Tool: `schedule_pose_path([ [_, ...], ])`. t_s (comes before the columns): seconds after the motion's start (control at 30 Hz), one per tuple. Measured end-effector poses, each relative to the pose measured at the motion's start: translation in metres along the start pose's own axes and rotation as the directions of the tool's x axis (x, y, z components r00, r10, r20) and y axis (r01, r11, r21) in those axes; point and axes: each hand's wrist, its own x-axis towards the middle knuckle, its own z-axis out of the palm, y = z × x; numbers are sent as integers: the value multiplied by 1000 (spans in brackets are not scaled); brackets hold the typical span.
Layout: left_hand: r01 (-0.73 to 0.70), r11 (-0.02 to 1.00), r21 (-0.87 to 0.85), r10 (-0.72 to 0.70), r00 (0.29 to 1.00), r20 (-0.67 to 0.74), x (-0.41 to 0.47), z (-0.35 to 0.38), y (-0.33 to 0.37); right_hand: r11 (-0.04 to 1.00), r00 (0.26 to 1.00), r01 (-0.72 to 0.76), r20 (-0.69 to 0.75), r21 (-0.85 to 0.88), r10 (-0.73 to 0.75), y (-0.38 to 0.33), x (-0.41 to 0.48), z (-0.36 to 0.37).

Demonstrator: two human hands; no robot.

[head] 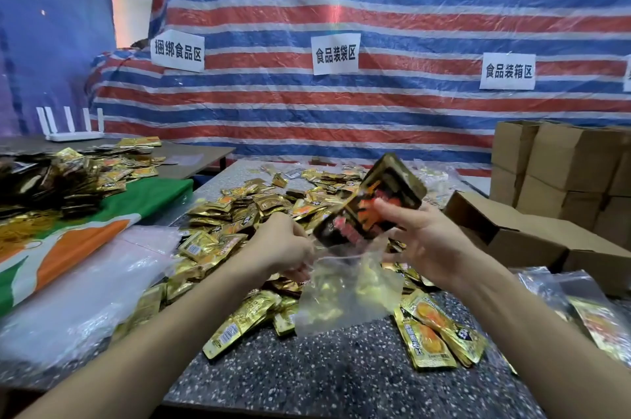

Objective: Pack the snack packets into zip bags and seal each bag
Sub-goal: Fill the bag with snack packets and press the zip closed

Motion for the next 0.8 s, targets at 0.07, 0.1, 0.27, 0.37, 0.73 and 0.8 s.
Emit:
schedule_pose_path([
  [0.07,0,999,-44,1,1000,11,0,-4,1,996,999,-36,25,-86,38,5,1,-4],
  [0.1,6,998,-59,-5,1000,10,0,-7,0,993,996,-63,53,-98,68,7,2,-8],
  [0.27,84,993,-78,-75,991,108,0,-19,-4,976,976,-94,173,-198,129,14,5,-14],
  [0.37,88,996,6,-87,981,175,0,-19,-3,940,989,4,137,-341,45,13,8,-9],
  [0.73,120,937,-328,-99,992,81,5,-32,26,892,996,-22,67,-452,58,-15,15,-10],
  [0.8,111,938,-327,-97,993,61,5,-31,26,890,999,-16,37,-455,37,-14,16,-9],
])
